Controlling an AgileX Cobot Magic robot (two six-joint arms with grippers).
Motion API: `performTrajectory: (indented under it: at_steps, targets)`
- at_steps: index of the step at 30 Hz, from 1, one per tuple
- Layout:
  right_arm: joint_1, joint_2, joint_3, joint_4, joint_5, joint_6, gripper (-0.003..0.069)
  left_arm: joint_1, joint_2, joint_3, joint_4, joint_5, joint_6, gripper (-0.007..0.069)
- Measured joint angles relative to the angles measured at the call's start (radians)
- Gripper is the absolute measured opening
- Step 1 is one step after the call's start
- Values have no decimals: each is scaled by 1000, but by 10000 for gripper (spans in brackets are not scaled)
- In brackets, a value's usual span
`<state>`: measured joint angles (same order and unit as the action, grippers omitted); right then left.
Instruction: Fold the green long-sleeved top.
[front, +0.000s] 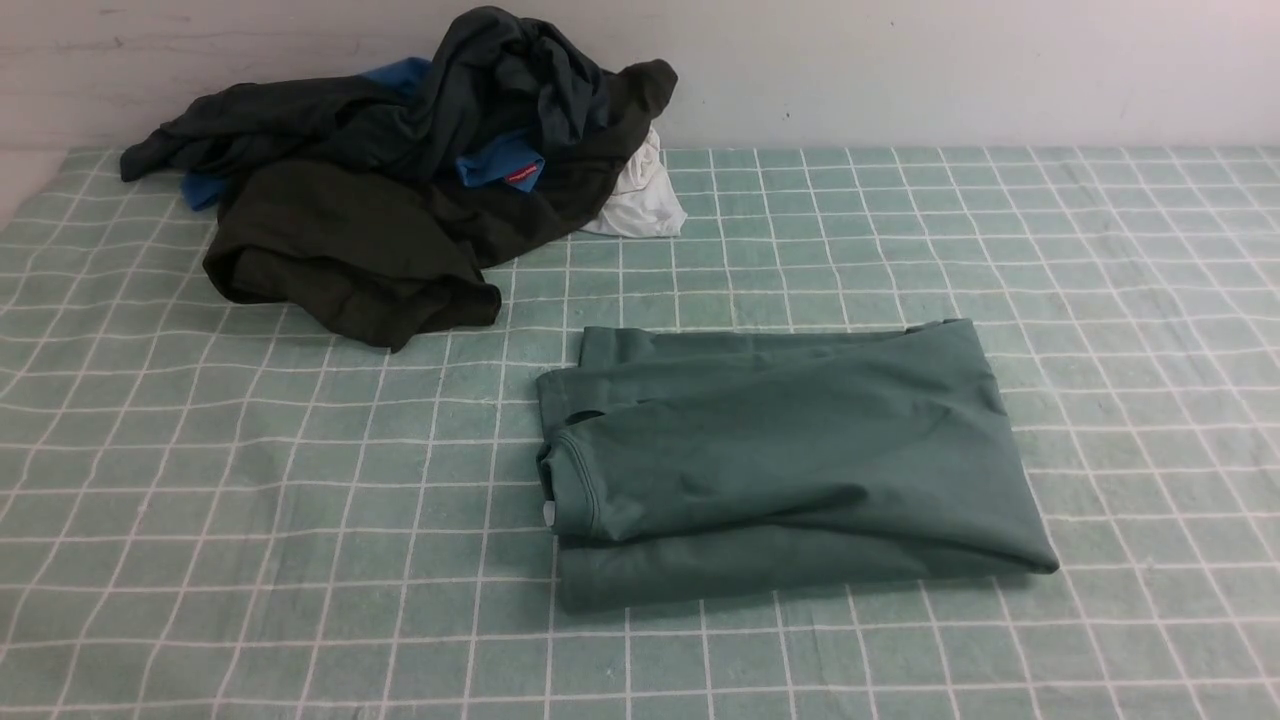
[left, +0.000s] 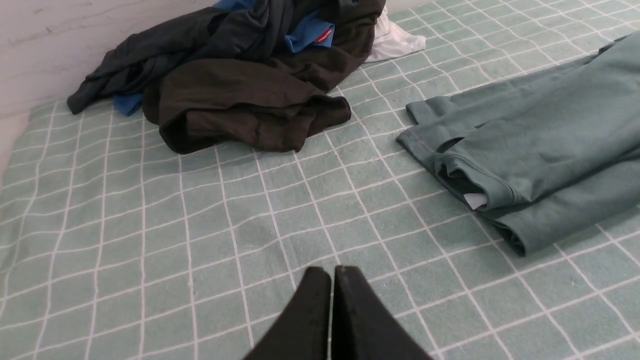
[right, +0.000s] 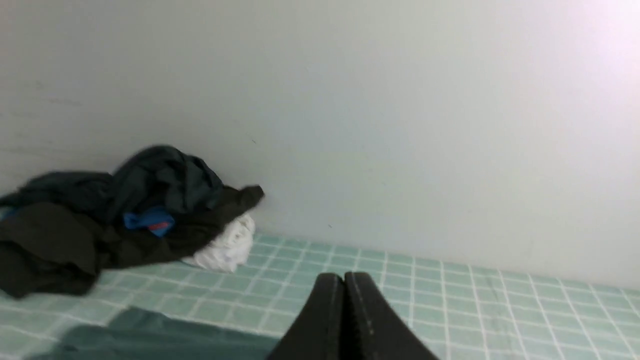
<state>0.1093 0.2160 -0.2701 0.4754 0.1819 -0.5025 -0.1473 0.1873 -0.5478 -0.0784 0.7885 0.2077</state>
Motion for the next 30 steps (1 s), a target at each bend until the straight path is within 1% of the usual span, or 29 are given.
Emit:
performTrajectory:
  at_steps: [2, 5, 6, 7, 8, 9, 11, 14, 30]
  targets:
    - [-21, -53, 118, -79, -34, 80, -14, 0, 0, 0, 0, 0, 0, -3]
    - [-82, -134, 251, -222, -37, 288, -14, 0, 0, 0, 0, 0, 0, -3]
    - [-109, -170, 282, -303, -18, 381, -14, 0, 0, 0, 0, 0, 0, -3]
    - [-113, -170, 285, -303, -14, 396, -14, 0, 0, 0, 0, 0, 0, -3]
    - [-146, -209, 297, -402, 21, 514, -14, 0, 0, 0, 0, 0, 0, -3]
    - [-161, -219, 297, -448, 53, 575, -14, 0, 0, 0, 0, 0, 1, -3]
    - [-173, -226, 297, -507, 124, 653, -14, 0, 0, 0, 0, 0, 5, -3]
    - [-173, -227, 295, -537, 166, 680, -14, 0, 0, 0, 0, 0, 9, -3]
    - [-173, -227, 294, -544, 173, 679, -14, 0, 0, 0, 0, 16, 9, -3]
